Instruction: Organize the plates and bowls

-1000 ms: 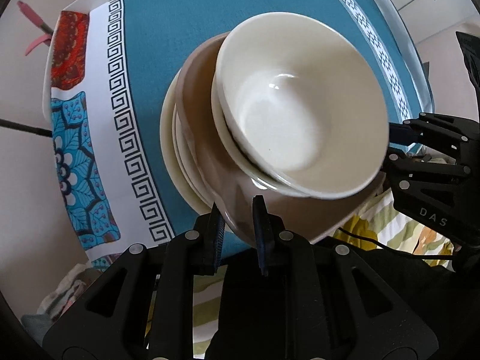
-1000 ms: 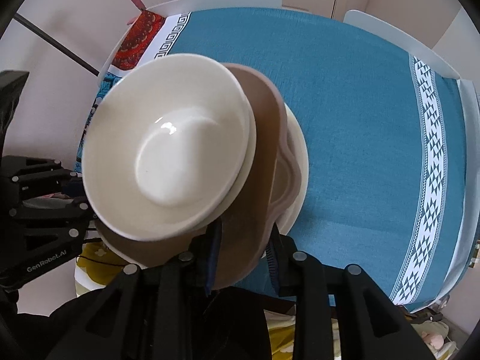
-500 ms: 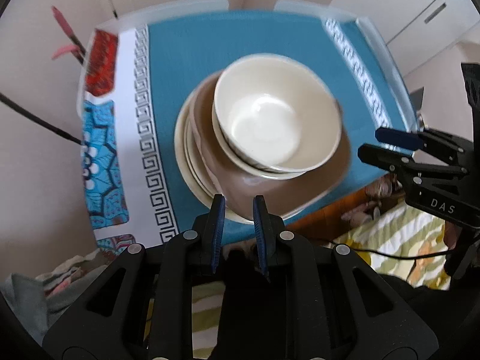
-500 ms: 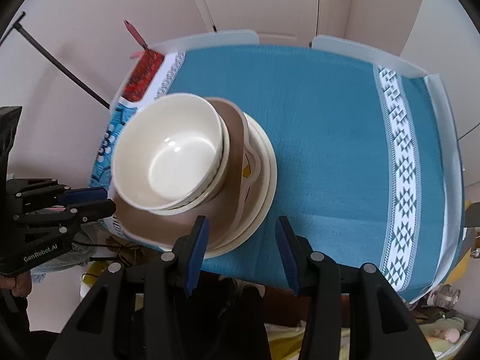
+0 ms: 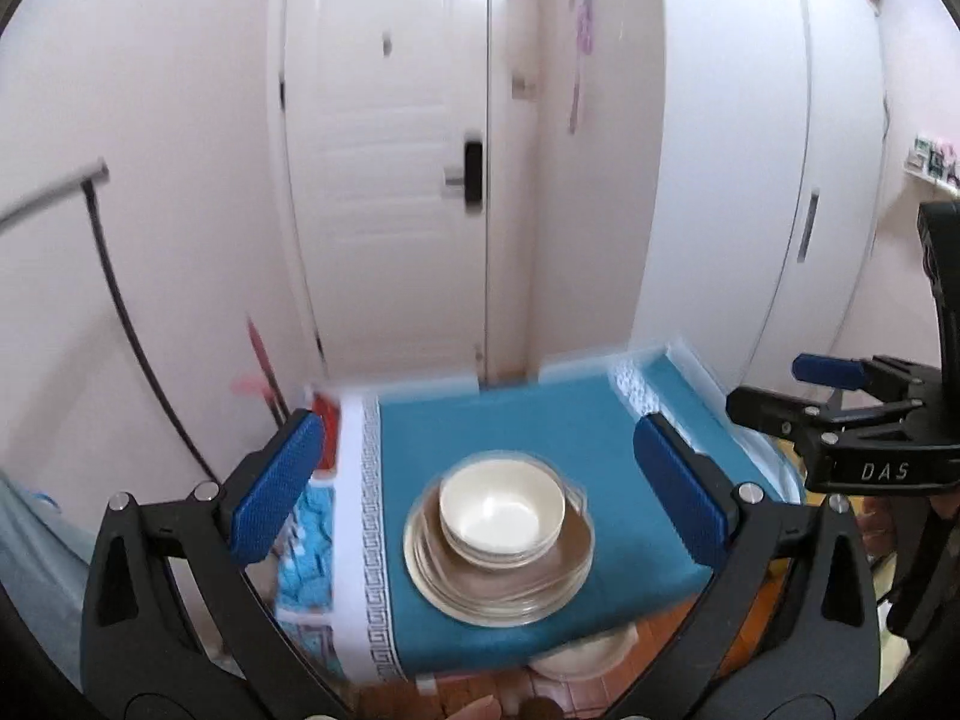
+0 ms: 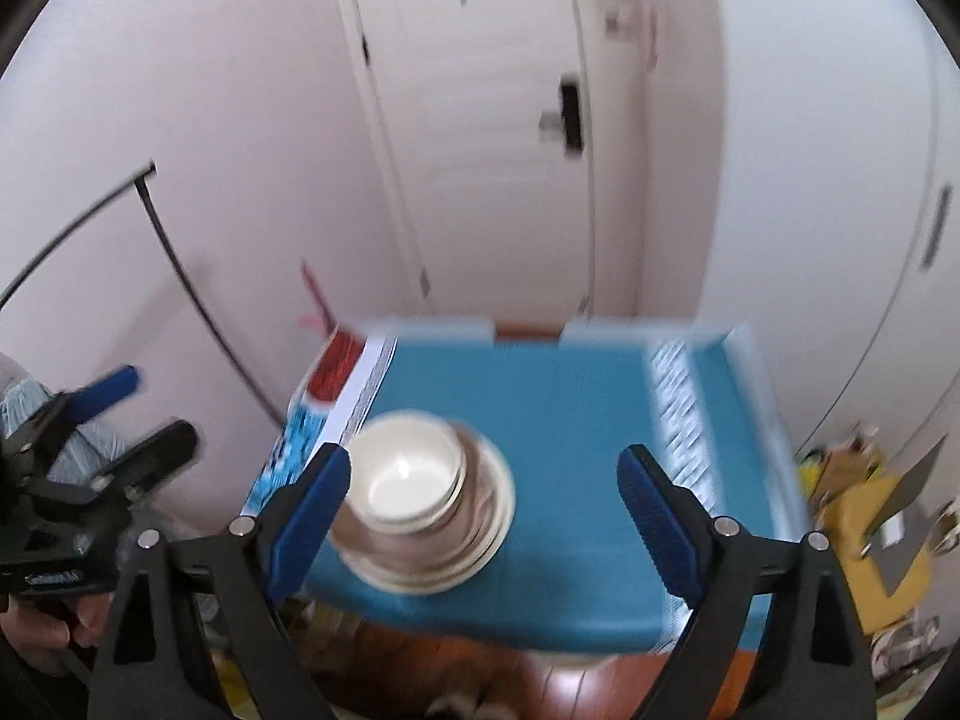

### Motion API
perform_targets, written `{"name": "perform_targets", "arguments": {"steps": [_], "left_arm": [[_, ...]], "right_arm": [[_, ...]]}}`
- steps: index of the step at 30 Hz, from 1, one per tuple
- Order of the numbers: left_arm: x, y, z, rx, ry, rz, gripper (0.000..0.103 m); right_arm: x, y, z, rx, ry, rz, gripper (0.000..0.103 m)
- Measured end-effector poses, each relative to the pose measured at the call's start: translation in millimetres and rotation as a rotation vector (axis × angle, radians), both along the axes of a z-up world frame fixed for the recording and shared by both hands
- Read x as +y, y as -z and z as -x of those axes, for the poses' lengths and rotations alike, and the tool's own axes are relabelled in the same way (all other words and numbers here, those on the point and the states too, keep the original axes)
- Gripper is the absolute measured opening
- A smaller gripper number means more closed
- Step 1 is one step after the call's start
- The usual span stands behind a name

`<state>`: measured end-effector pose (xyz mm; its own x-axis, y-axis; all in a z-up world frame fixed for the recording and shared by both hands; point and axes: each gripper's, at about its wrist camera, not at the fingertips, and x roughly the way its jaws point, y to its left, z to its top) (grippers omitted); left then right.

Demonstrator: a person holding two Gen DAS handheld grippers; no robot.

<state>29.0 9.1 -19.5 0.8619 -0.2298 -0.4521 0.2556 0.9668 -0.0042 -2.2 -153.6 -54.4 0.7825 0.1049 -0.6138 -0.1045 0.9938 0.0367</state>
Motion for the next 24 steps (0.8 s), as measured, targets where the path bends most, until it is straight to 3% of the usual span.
{"name": "perform_targets", "arguments": {"steps": [8, 24], "left_arm": [[11.3, -37.2, 43.9, -0.1, -0.096, 0.031, 0.103], [22.6, -41.5, 76.4, -0.149, -0.124, 0.022, 0.103]], "right_arm": [[5.3, -38.6, 56.1, -0.217, 0.112, 0.091, 0.089], [15.4, -54.1, 98.1, -0.316, 0.167, 0.113, 0.089]]}}
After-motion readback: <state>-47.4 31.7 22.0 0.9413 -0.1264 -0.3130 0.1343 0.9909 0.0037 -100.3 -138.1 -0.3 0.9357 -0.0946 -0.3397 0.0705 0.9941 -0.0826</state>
